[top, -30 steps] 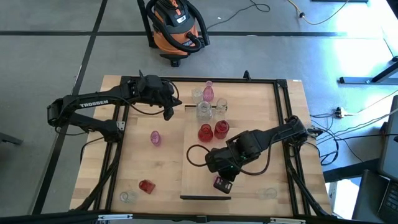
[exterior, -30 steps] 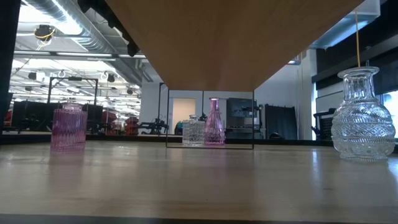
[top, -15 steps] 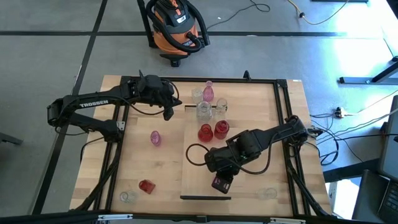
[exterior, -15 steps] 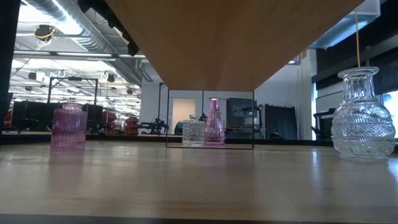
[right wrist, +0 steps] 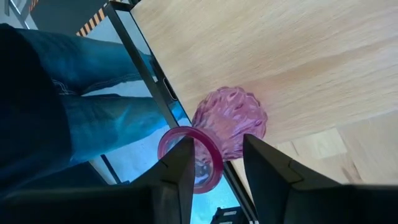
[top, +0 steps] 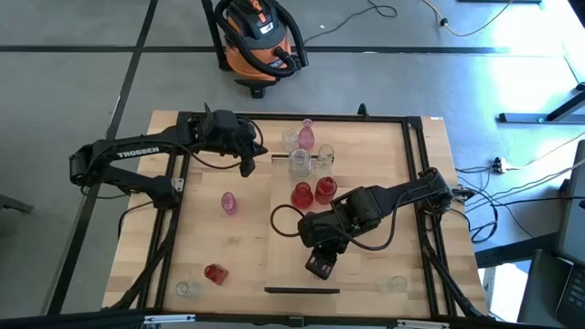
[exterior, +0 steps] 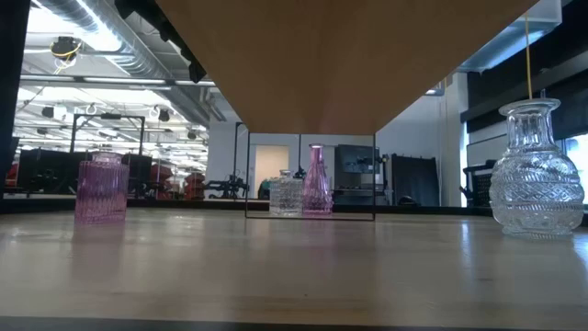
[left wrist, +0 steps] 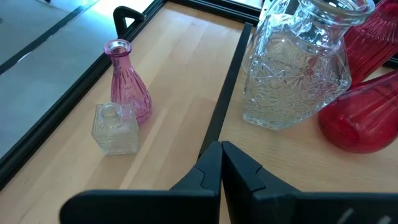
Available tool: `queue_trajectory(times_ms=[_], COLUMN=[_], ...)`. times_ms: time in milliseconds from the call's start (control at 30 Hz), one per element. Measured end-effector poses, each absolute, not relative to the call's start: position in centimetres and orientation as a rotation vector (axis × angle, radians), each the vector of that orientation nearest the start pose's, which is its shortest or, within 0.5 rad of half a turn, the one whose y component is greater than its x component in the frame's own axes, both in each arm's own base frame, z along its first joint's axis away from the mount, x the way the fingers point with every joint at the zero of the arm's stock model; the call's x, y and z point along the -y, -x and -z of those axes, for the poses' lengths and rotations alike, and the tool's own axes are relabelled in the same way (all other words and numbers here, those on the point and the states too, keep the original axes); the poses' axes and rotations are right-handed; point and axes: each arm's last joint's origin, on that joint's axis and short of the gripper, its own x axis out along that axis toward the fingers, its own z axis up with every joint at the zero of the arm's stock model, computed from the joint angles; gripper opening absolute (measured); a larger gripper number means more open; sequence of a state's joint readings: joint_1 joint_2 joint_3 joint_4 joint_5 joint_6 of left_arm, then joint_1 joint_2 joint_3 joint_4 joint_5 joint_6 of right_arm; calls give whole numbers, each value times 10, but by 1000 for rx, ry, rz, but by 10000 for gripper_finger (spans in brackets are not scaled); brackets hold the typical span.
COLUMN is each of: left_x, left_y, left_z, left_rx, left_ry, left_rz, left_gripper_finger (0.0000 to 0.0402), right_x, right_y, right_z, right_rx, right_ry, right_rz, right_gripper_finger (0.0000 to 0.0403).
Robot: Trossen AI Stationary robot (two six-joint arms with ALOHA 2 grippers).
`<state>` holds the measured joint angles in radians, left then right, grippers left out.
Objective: Sort vases onto shelf
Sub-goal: Put the violet vase on the shelf, then put the transparent vase on the shelf
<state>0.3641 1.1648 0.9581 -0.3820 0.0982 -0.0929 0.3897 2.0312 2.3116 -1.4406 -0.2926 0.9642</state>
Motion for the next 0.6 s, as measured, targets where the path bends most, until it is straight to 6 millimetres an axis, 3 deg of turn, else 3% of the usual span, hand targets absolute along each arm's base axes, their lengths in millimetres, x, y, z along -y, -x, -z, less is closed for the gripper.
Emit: queue_trajectory(times_ms=[600], left_x=[-86], left_y=[-233], left_z=[-301], left_rx=[-563], left_ry=[225], left_rz=[-285], left_gripper_finger=[0], right_x=[-157], right_y=[-357], right_z=[-379], right_rx=[-1407], right_ry=[-771], right_rz=[-3], right_gripper_finger=[117])
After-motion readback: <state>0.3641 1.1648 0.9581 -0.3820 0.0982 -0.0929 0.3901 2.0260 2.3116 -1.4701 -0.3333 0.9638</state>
